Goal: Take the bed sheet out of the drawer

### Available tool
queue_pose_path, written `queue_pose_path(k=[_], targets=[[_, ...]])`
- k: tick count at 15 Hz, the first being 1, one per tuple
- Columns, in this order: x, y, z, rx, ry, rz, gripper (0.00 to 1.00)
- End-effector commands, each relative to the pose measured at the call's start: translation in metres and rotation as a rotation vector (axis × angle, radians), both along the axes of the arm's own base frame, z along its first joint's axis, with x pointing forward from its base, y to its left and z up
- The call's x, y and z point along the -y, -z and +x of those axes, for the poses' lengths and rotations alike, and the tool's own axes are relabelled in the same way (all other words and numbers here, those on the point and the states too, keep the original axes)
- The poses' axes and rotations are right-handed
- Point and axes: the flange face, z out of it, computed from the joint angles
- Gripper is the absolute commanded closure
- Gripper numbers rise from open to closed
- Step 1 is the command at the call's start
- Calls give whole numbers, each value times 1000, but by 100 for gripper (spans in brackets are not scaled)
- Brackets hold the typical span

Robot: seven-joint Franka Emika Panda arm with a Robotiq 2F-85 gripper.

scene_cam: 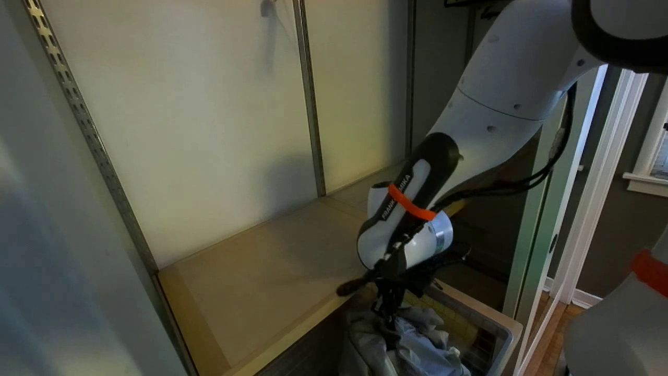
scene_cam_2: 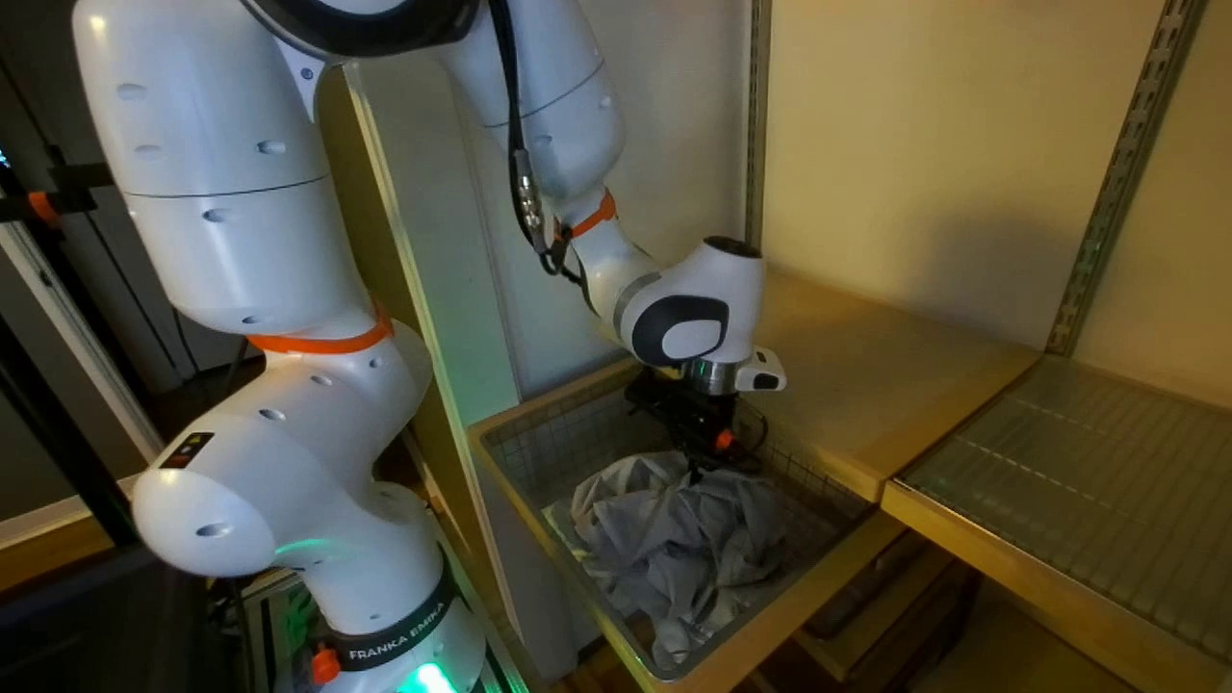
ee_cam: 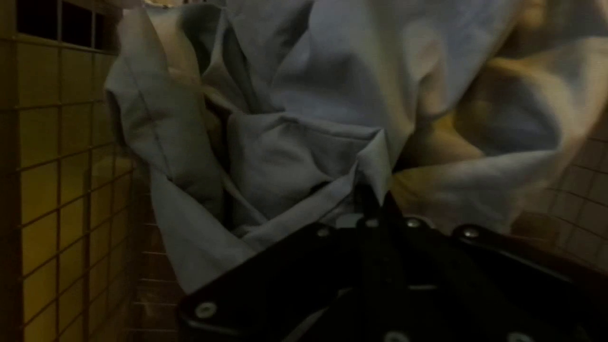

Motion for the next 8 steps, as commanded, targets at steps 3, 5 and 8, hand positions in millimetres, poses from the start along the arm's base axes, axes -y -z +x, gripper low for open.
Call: queue_pose_path(k=[3, 5, 8], targets=[[-3, -102, -2, -59, 24, 132, 100], [6, -150, -9, -55, 54, 120, 100], [22, -226, -20, -44, 95, 115, 100]])
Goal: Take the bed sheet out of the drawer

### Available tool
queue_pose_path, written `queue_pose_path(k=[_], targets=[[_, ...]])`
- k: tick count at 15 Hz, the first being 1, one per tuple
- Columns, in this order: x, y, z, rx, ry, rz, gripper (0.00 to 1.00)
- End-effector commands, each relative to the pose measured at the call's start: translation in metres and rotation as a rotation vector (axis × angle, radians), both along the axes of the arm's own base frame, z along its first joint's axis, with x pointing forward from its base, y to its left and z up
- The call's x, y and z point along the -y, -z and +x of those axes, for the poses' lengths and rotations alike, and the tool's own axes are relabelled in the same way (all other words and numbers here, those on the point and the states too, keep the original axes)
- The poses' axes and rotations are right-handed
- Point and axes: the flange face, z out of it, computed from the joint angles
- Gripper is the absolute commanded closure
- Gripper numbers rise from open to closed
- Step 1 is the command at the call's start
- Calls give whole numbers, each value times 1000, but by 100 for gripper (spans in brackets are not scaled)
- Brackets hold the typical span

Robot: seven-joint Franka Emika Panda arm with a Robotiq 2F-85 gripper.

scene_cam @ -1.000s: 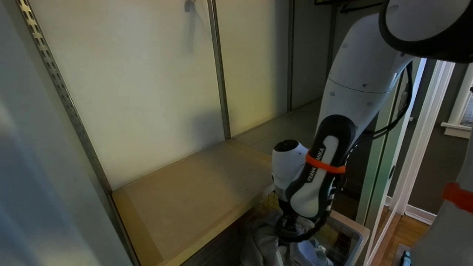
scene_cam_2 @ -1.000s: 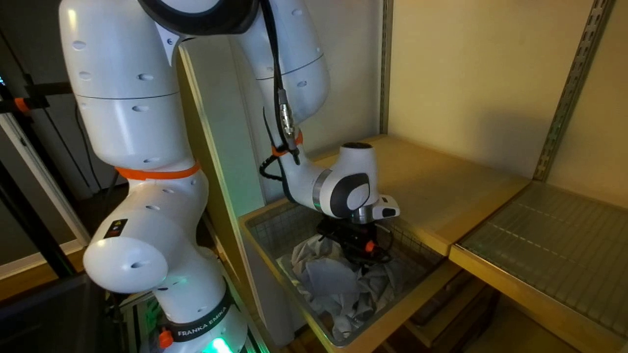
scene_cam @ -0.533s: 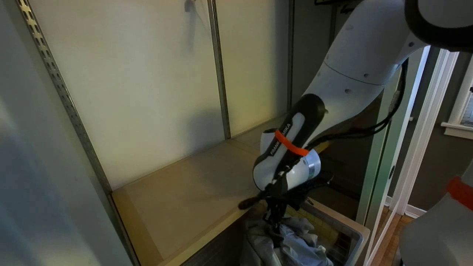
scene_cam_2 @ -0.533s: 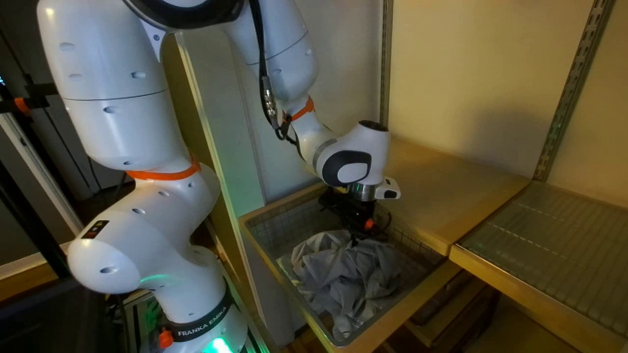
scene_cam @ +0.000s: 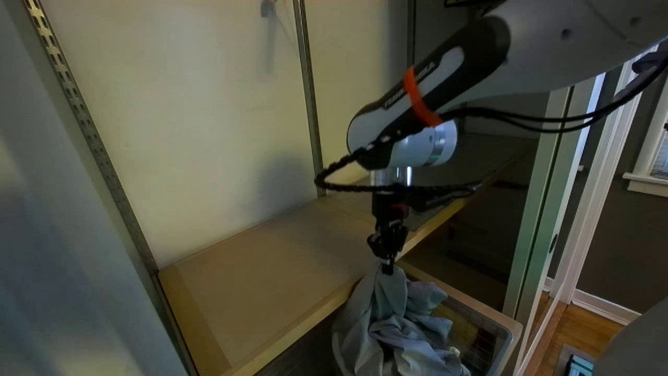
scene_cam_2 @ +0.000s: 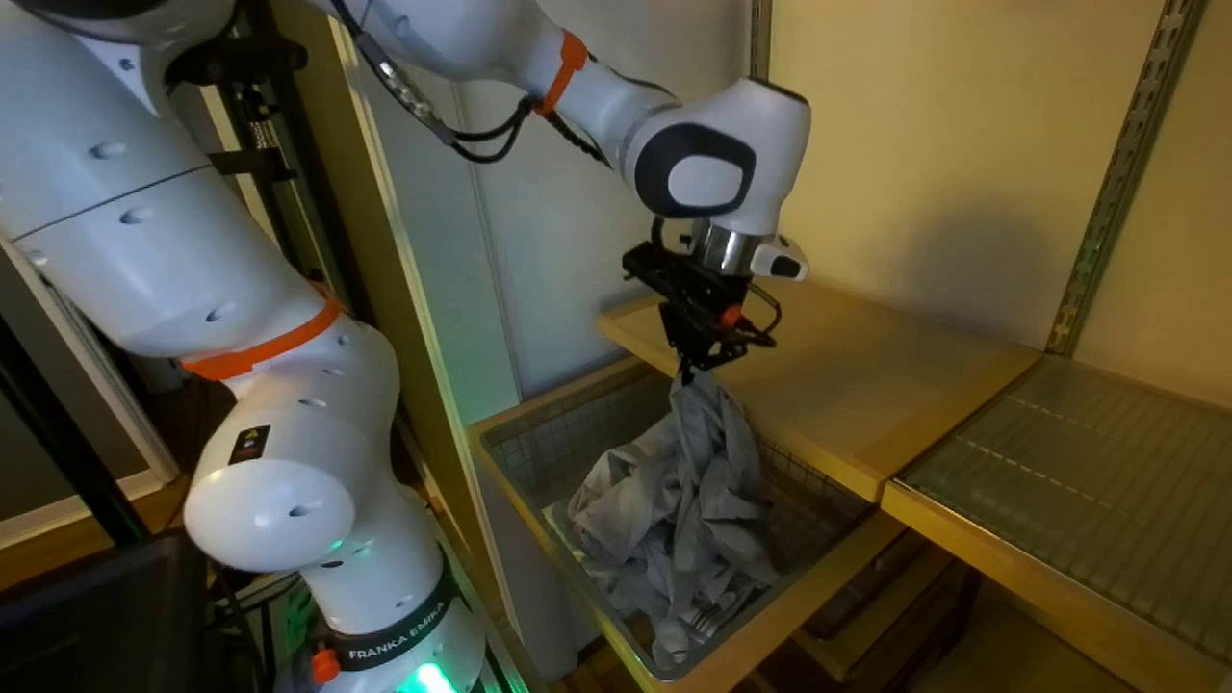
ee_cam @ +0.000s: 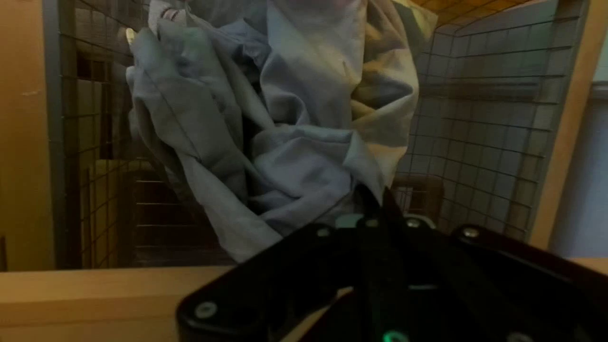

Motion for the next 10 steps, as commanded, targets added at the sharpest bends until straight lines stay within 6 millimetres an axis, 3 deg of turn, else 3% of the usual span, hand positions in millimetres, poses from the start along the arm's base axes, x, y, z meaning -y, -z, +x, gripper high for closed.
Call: queue_pose_path(k=[1, 4, 5, 7, 10], targets=[[13, -91, -22, 39, 58, -28, 100], [34, -169, -27, 146, 78, -86, 100], [29, -136, -20, 112, 67, -60, 99], [36, -171, -27, 167, 75, -74, 99], [36, -173, -27, 168, 72, -78, 99]])
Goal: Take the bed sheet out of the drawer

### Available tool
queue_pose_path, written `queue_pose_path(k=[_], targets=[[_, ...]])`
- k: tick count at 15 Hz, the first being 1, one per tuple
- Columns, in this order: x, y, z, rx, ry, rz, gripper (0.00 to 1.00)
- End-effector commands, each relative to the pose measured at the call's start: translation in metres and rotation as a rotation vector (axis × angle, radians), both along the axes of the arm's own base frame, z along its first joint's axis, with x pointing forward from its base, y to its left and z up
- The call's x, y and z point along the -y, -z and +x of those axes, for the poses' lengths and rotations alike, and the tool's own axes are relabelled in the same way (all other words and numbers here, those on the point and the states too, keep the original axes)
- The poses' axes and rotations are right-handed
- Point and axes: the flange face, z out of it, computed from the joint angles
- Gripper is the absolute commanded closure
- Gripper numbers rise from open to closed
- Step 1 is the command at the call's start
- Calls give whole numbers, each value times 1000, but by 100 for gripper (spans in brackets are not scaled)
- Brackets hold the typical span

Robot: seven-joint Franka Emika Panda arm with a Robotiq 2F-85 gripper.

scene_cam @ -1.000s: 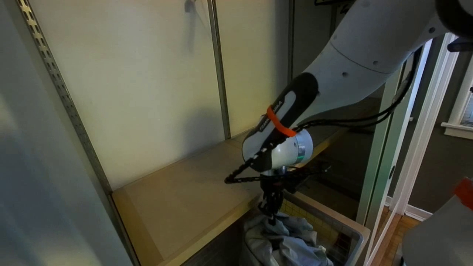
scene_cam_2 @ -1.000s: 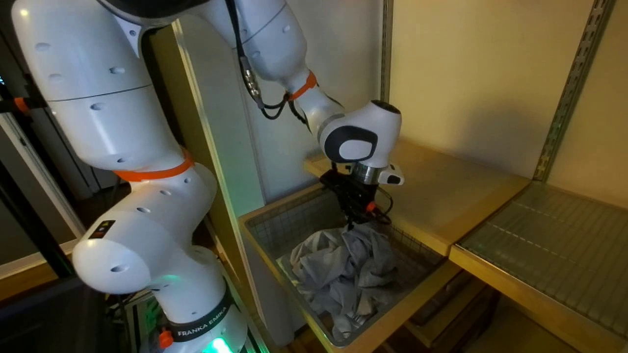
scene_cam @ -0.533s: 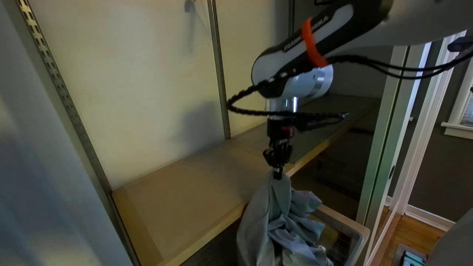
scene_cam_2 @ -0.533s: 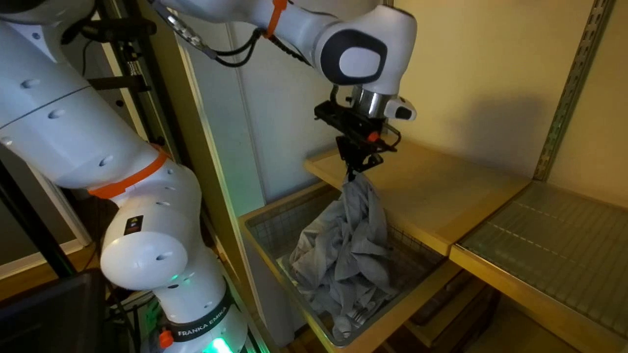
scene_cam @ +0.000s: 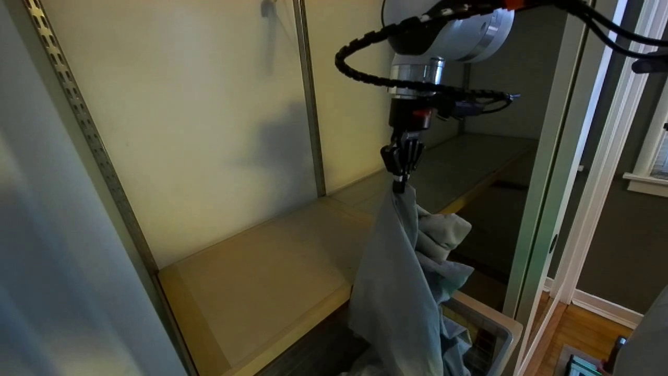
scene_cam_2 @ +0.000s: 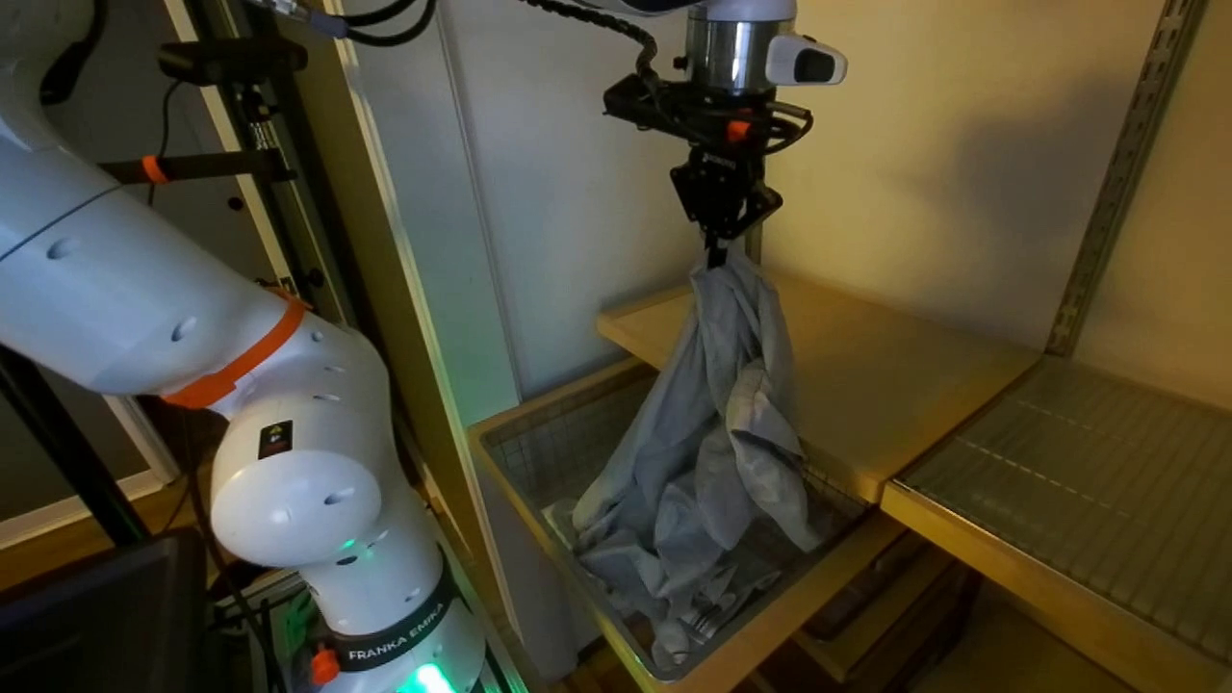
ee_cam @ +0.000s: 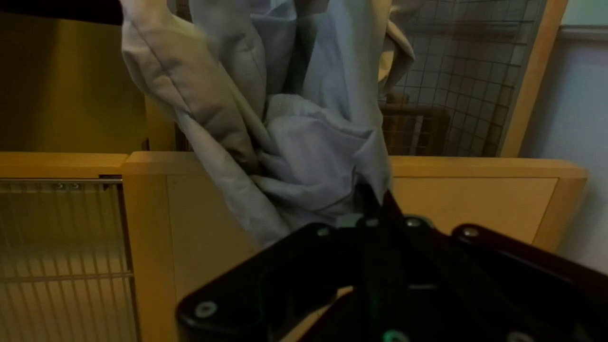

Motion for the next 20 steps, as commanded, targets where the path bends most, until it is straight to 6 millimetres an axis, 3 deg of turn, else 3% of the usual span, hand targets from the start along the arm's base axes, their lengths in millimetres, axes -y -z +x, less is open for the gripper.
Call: queue_pose_path(k=[1, 4, 9, 15, 18, 20], targets=[[0, 2, 1, -6, -1, 1, 99], [0, -10, 19, 47, -11, -9, 100], [-7, -75, 82, 316, -36, -93, 100], [-24, -159, 134, 727, -53, -191, 100], [-31, -190, 152, 921, -44, -240, 100], [-38, -197, 162, 1047, -50, -286, 100]])
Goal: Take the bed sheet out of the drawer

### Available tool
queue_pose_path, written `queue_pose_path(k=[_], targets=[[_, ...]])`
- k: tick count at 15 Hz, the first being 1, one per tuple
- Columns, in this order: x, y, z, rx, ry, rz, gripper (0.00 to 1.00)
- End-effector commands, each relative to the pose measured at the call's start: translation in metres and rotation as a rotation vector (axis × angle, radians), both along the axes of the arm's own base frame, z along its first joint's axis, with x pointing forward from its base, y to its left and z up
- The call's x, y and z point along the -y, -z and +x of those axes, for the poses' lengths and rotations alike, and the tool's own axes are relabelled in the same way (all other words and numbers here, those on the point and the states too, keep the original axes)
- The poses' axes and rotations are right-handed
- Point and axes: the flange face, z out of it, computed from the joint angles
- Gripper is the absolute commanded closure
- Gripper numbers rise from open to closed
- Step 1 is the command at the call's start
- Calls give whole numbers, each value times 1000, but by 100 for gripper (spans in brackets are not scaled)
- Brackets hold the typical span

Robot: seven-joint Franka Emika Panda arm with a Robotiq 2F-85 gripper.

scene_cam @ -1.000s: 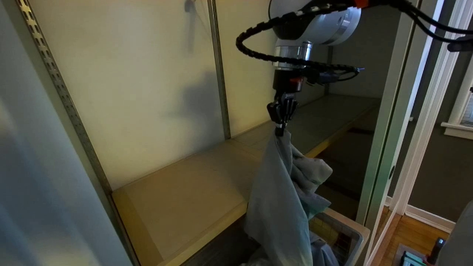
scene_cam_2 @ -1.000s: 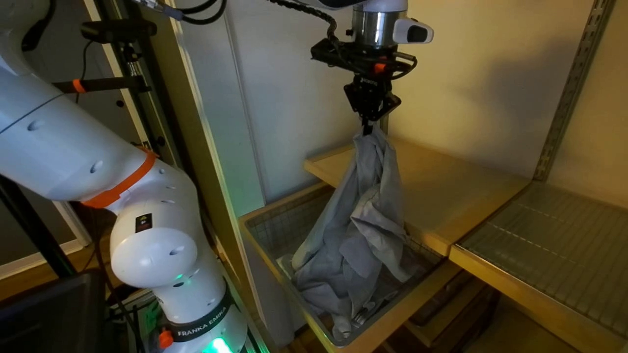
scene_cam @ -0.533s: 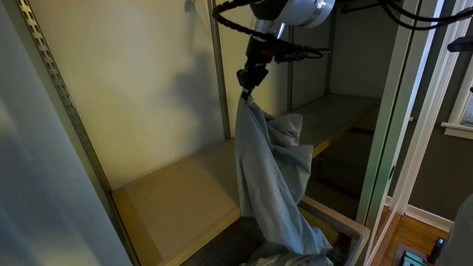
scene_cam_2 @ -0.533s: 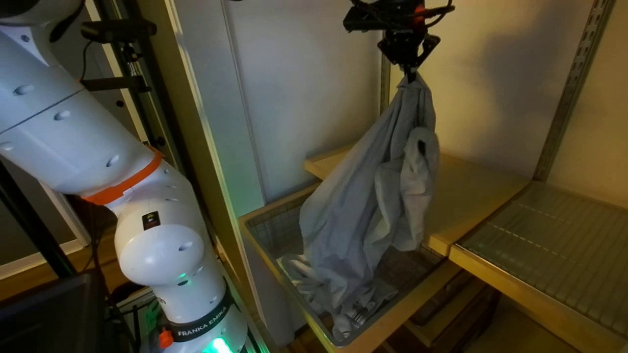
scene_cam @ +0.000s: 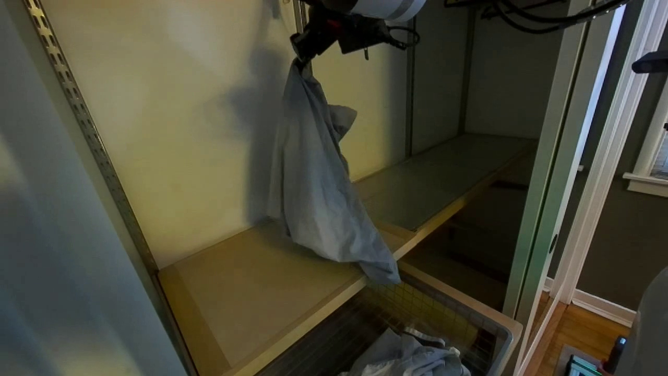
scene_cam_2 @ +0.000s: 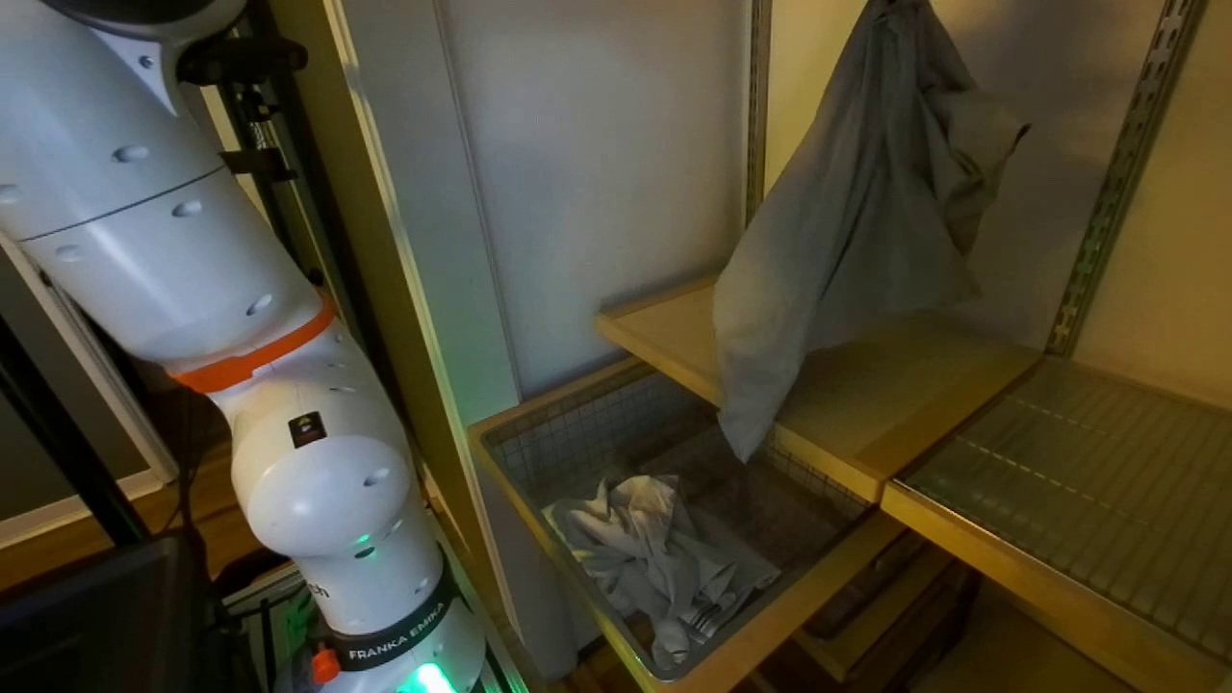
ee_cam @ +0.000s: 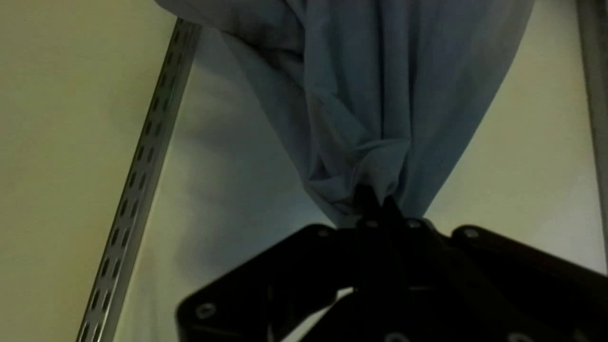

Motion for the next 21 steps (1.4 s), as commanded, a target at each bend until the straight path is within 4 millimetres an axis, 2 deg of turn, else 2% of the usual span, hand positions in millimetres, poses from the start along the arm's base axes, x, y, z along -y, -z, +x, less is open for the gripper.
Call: queue_pose_path(k=[1, 3, 6, 9, 12, 13, 16, 21], targets=[[-12, -9, 23, 191, -3, -86, 100], [-16, 10, 31, 252, -7, -118, 100], [-29, 56, 40, 259, -31, -112, 100], [-50, 113, 42, 174, -76, -99, 100], [-68, 160, 36, 53, -121, -91, 100], [-70, 175, 35, 12, -128, -94, 100], [-54, 219, 27, -150, -106, -101, 100], [-42, 275, 13, -428, -103, -82, 100]])
